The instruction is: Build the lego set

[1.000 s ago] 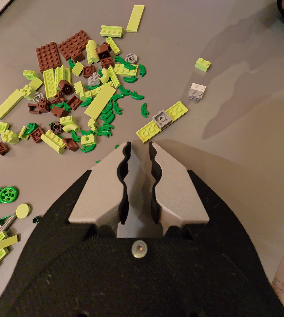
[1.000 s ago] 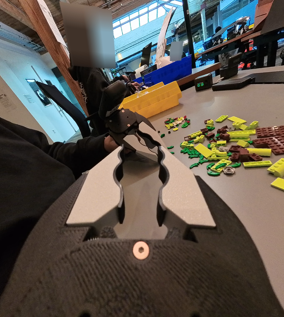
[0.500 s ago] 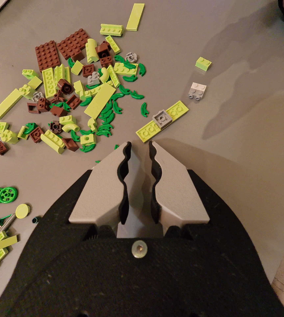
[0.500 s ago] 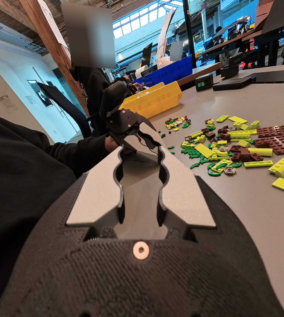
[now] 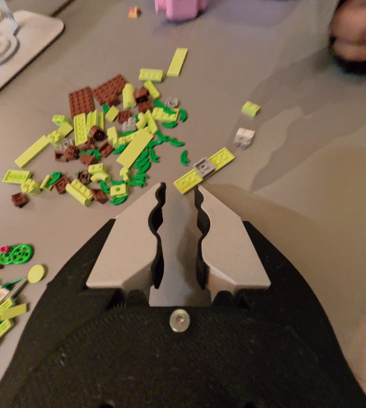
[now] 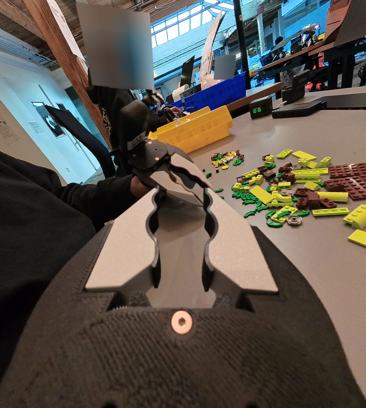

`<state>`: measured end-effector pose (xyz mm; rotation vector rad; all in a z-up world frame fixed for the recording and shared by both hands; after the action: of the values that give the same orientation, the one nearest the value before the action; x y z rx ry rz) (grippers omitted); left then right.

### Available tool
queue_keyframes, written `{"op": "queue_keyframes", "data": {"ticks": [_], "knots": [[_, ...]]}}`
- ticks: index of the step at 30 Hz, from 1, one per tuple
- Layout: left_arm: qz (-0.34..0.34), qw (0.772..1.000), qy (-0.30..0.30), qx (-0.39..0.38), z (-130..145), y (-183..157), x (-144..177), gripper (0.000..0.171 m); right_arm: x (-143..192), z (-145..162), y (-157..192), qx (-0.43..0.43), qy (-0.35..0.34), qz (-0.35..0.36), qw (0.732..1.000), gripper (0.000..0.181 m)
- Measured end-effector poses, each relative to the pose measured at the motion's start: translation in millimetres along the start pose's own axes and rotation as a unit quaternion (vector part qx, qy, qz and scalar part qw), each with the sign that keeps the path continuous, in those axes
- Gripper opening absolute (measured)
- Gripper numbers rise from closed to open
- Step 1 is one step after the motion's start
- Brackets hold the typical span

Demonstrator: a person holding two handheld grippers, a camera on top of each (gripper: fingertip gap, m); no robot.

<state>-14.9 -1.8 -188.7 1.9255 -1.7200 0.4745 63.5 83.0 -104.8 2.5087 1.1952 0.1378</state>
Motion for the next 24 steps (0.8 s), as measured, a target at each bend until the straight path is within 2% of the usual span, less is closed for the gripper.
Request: {"op": "queue_keyframes", "data": {"ticks": [4, 9, 16, 21, 22, 24], "knots": [[0.039, 0.998, -0.059, -0.006, -33.5, -29.3, 1.4, 0.026, -0.2, -0.6, -0.6, 0.005, -0.002, 0.004, 1.000, 0.036], [0.076, 0.996, 0.002, -0.049, -39.1, -57.5, -33.1, 0.028, 0.5, -1.5, -1.2, 0.006, -0.006, 0.006, 1.000, 0.036], [0.103, 0.993, 0.055, -0.019, -36.4, -61.6, -55.3, 0.027, -0.5, -0.3, -0.5, 0.014, -0.002, 0.010, 1.000, 0.036], [0.113, 0.992, 0.059, -0.008, -32.4, -62.7, -51.6, 0.009, -0.4, -1.1, -1.3, 0.018, -0.004, 0.015, 1.000, 0.036], [0.115, 0.992, 0.054, -0.004, -33.7, -62.0, -49.8, 0.000, -0.2, -1.7, -1.8, 0.023, -0.006, 0.019, 1.000, 0.036], [0.123, 0.992, 0.027, 0.025, -40.7, -58.9, -43.0, 0.000, 0.8, -3.4, -3.1, 0.048, -0.009, 0.036, 0.998, 0.036]]}}
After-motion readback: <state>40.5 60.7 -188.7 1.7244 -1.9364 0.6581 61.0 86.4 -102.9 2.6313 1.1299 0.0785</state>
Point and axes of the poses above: each gripper's, where its closed fingertips meet, x back along the fingers, z out of its underside, y = z × x across the jaws, the point moved 1 cm from there along x, back along the fingers, and after that the axes turned 2 degrees about -y, right-handed, at the moved point
